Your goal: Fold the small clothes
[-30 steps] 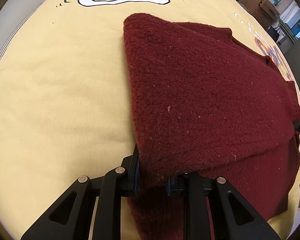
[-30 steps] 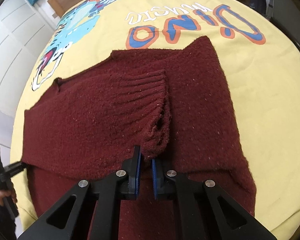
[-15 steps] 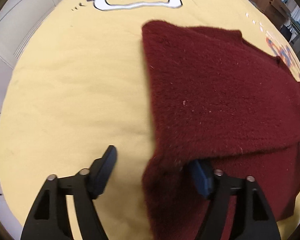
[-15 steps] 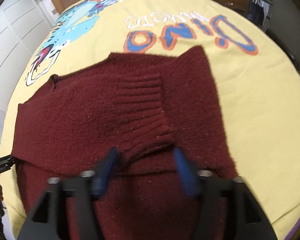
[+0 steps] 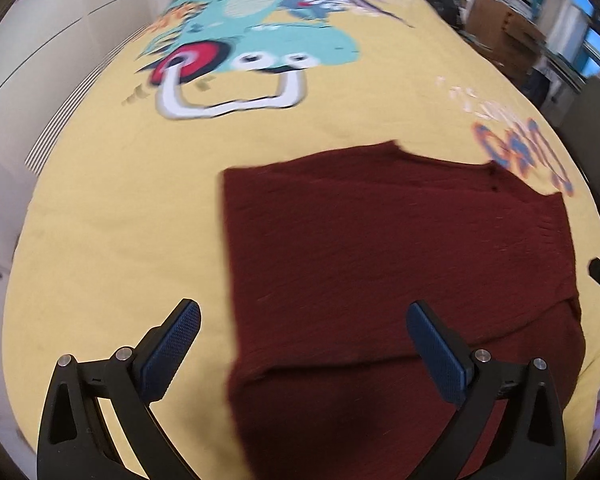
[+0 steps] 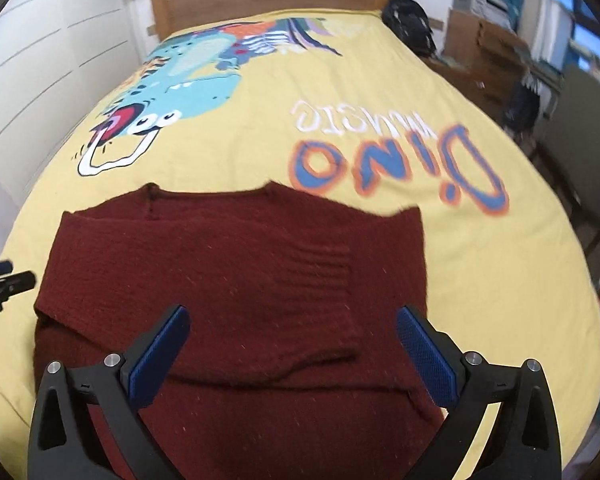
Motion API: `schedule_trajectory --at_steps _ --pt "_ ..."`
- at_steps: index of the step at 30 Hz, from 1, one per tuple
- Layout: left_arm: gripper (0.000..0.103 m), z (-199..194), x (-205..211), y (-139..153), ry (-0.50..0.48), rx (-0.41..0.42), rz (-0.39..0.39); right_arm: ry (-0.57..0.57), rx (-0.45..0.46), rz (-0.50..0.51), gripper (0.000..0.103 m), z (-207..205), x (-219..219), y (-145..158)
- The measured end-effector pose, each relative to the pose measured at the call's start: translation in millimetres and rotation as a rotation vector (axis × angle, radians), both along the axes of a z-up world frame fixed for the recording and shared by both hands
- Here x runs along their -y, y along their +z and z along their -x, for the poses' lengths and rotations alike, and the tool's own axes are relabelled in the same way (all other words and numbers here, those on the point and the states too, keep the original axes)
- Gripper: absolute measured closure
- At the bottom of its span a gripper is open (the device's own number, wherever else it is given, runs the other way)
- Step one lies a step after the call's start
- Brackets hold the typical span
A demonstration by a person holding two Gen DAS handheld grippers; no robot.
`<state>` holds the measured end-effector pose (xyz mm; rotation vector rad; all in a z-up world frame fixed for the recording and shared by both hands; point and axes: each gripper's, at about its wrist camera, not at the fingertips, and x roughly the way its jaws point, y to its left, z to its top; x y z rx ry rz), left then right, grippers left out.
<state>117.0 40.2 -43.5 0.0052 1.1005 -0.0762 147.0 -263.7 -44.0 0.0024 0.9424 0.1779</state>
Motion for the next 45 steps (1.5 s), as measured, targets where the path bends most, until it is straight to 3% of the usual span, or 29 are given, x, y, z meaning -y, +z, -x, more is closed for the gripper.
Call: schedule_trajectory --at_steps 6,10,16,22,27,36,42,45 --pt "0.001 -25 37 -31 -0.051 0.019 0.020 0.034 -0.010 0.022 0.000 -15 -28 -15" --pt "0.001 -41 58 -61 -0.059 0.016 -0.035 0.057 -0.029 0.060 0.000 -21 -48 -40" --pt "0.001 -35 51 -100 -0.077 -0.023 -0.063 0.065 -0.058 0.139 0.000 -23 -58 -83" --pt "0.001 -29 28 -103 -0.074 0.017 -0.048 -0.012 -0.066 0.114 0.000 -21 -15 -96" --pt "0.001 -26 18 -103 -0.074 0.036 -0.044 -0.070 -0.088 0.030 0.001 -18 26 -102" --pt "0.001 -30 19 -93 -0.067 0.021 -0.030 -0.058 -0.117 -0.007 0.001 -15 28 -107" --pt "0.001 0 10 -58 -0.039 0.032 0.019 -0.008 -0.065 0.068 0.001 7 24 -62" --pt "0.001 28 3 -35 -0.023 0.080 0.012 -0.002 -0.025 0.060 0.001 30 31 -36"
